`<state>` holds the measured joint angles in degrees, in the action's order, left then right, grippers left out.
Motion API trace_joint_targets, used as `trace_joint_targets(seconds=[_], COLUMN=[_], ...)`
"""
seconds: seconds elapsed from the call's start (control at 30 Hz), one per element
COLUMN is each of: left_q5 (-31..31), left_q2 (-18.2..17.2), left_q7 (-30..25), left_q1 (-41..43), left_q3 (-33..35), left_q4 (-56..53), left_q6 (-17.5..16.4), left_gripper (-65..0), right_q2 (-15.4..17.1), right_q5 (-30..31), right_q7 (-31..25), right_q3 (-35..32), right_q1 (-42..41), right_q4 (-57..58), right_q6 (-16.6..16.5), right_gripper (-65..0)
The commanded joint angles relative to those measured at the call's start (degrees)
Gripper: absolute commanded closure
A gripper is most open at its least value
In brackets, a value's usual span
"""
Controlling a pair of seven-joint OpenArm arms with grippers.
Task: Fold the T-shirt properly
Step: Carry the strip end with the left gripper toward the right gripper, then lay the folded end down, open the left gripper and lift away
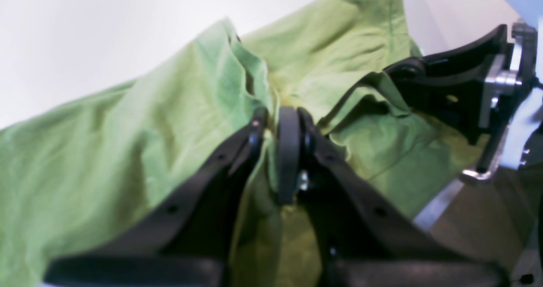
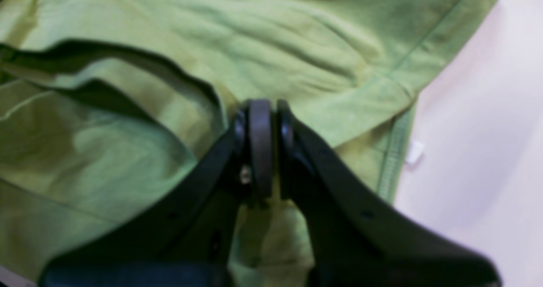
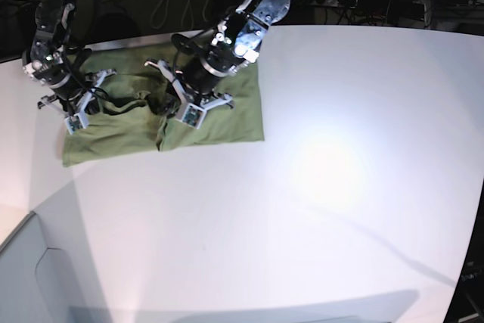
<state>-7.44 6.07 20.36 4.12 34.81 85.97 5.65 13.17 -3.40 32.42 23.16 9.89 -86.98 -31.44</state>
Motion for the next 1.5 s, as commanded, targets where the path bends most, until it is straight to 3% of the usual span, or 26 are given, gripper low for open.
trace_joint_targets(seconds=[0.0, 0.17, 0.37, 0.47, 0.67, 0.83, 1.07, 1.23, 1.47], left_q5=[-0.16, -0.25, -0.34, -0.34, -0.25, -0.87, -10.18, -13.26, -13.17], left_q2=[1.45, 1.63, 1.63, 1.63, 1.01, -6.20, -11.65, -12.61, -12.97], left_q7=[-1.59, -1.24, -1.24, -1.33, -1.24, -1.15, -1.06, -1.06, -1.06], left_q1=[-0.65, -1.35, -1.09, -1.00, 1.55, 5.59, 7.44, 6.91, 0.50], left_q3=[0.14, 0.49, 0.49, 0.49, 0.05, -4.70, -8.57, -3.55, 9.54], left_q4=[1.01, -0.39, -0.57, 0.05, 8.05, 15.26, 11.30, 8.49, 2.60], left_q6=[-0.16, -0.16, -0.07, -0.07, -0.07, -0.07, -0.24, -0.42, -0.33], left_gripper=[0.0, -0.9, -22.8, -26.1, -25.8, -25.6, -25.6, -25.6, -25.6], right_q2=[0.85, 0.85, 0.94, 0.94, 0.94, 0.94, 1.03, 0.85, 0.94], right_q5=[0.28, 0.28, 0.28, 0.28, 0.28, 0.28, 0.28, 0.28, 0.28], right_q7=[-0.73, -0.73, -0.73, -0.73, -0.73, -0.73, -0.73, -0.73, -0.73], right_q3=[0.18, 0.18, 0.18, 0.18, 0.18, 0.18, 0.18, 0.18, 0.18], right_q1=[-0.35, -0.35, -0.26, -0.26, -0.44, -0.62, -0.79, -1.23, -1.14], right_q4=[-0.80, -0.80, -0.89, -0.89, -0.98, -0.98, -1.24, -1.15, -1.33], right_q6=[-0.69, -0.69, -0.69, -0.69, -0.69, -0.69, -0.69, -0.69, -0.69], right_gripper=[0.0, 0.0, 0.0, 0.0, 0.0, 0.0, 0.0, 0.0, 0.0])
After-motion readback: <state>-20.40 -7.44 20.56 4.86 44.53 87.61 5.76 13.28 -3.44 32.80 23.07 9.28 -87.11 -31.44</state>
